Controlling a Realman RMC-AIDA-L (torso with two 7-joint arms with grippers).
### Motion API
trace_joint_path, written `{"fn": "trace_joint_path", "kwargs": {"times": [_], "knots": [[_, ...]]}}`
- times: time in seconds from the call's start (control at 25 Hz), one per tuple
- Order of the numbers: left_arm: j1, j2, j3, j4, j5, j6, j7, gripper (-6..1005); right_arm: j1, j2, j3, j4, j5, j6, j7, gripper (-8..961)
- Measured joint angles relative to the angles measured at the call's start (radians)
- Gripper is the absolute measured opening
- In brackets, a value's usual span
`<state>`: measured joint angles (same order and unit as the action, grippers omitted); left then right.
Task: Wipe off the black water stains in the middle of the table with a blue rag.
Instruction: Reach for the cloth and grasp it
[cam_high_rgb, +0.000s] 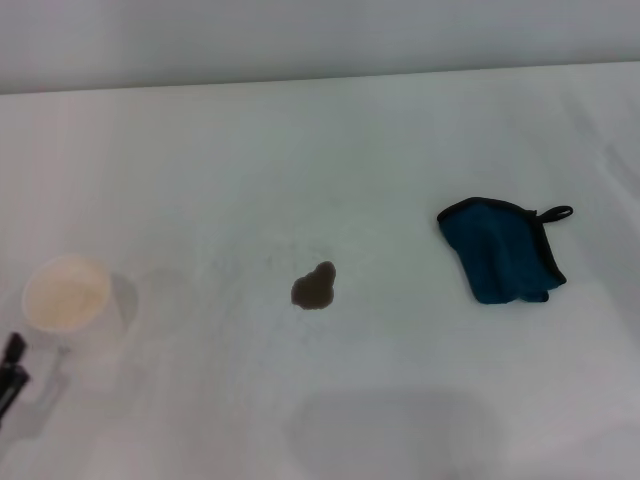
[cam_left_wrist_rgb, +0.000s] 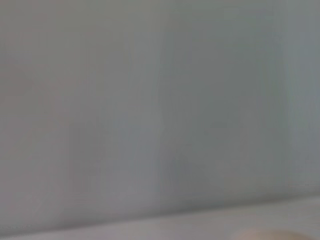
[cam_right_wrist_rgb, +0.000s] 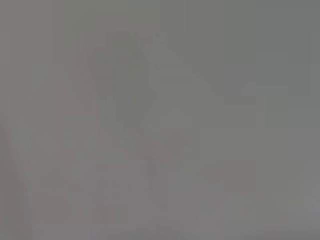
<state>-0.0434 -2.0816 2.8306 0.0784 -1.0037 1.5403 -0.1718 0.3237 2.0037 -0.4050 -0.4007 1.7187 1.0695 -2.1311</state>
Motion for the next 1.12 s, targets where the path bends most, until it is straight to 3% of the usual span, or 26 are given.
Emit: {"fn": "trace_joint_path", "kwargs": {"times": [0.2, 0.4, 0.68, 0.8, 0.88, 0.96, 1.12], "knots": [[-0.008, 0.005, 0.0, -0.007, -0.083, 0.033, 0.0, 882, -0.006, -0.005, -0.034, -0.185, -0.216, -0.013, 0.418, 844], [-0.062, 0.008, 0.0, -0.031, -0.122, 0.034, -0.005, 881, 0.007, -0.023, -0.121, -0.403, -0.489, 0.025, 0.882, 842], [-0.126, 0.01, 0.0, -0.058, -0.218, 0.035, -0.006, 879, 0.08, -0.089, -0.325, -0.682, -0.783, 0.222, 1.431, 841], [-0.162, 0.009, 0.0, -0.074, -0.258, 0.031, -0.007, 880, 0.152, -0.098, -0.404, -0.772, -0.924, 0.349, 1.558, 840], [-0.187, 0.009, 0.0, -0.082, -0.277, 0.031, -0.007, 880, 0.203, -0.089, -0.446, -0.81, -1.023, 0.422, 1.614, 840], [-0.205, 0.009, 0.0, -0.089, -0.291, 0.033, -0.007, 880, 0.256, -0.067, -0.473, -0.836, -1.113, 0.474, 1.654, 840], [-0.247, 0.01, 0.0, -0.112, -0.318, 0.036, -0.006, 879, 0.349, -0.001, -0.497, -0.861, -1.26, 0.544, 1.704, 841]]}}
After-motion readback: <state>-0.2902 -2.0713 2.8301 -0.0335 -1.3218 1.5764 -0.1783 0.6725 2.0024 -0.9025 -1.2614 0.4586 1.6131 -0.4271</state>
